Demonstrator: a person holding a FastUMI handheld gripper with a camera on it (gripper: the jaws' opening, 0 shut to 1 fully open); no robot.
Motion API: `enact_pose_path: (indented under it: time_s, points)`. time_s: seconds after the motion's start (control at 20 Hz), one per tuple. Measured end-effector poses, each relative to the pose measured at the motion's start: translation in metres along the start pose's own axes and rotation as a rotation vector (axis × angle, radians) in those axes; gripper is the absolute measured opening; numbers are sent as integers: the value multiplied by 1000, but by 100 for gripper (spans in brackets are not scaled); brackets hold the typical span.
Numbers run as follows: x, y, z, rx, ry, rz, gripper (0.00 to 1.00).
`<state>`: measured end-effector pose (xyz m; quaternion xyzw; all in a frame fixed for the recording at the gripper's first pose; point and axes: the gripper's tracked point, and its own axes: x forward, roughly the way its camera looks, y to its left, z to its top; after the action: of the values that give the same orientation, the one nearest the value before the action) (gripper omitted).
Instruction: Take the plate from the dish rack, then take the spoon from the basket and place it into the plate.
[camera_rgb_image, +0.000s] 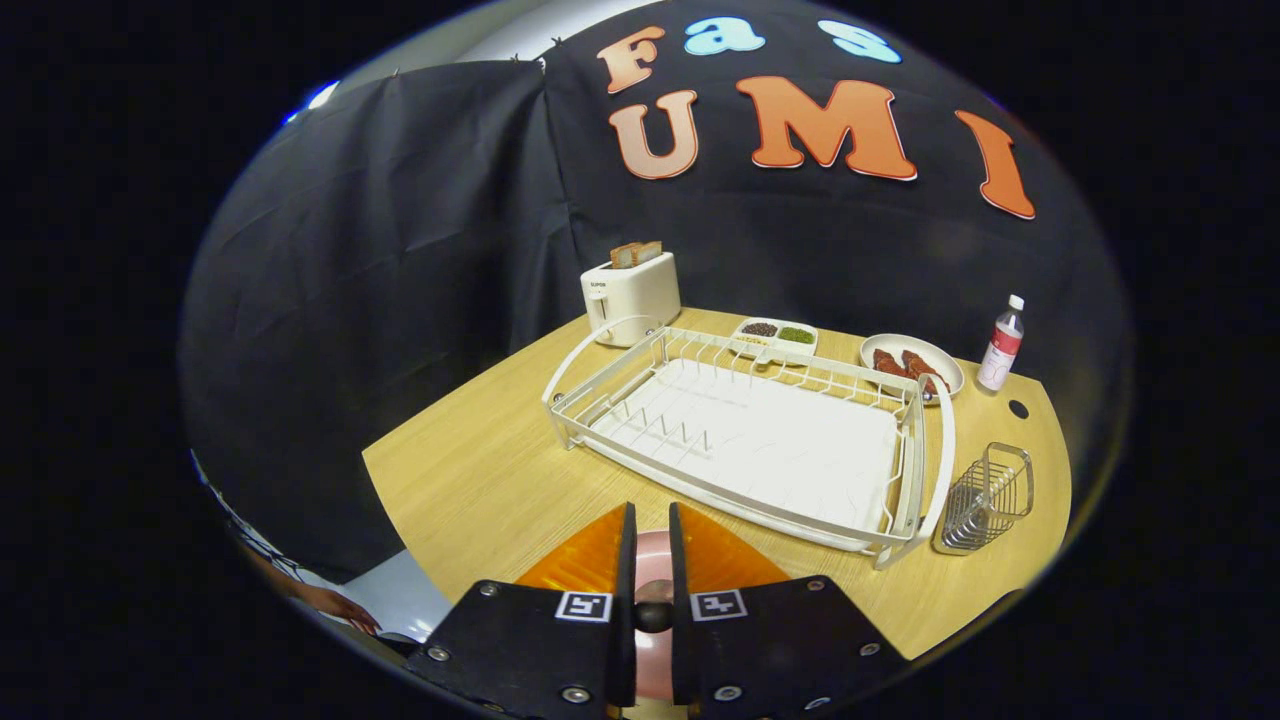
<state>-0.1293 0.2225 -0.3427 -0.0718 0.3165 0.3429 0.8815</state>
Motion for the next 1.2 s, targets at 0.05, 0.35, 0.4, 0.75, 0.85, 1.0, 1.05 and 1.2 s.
enact_pose_path:
  time_s: [0.05,0.35,0.4,0.75,0.85,1.0,1.05,1.2]
  points:
    - [1,1,-5,-14,15,9,15]
    - [11,-19,-30,-7,65,-3,21]
    - [12,-23,-36,-3,84,-9,22]
    - [3,-40,-34,23,82,-44,33]
    - [-11,-49,-23,30,62,-70,43]
    - [-31,-64,5,32,1,-114,60]
    - [-37,-70,16,31,-24,-132,64]
    - [-62,-87,54,42,-116,-183,76]
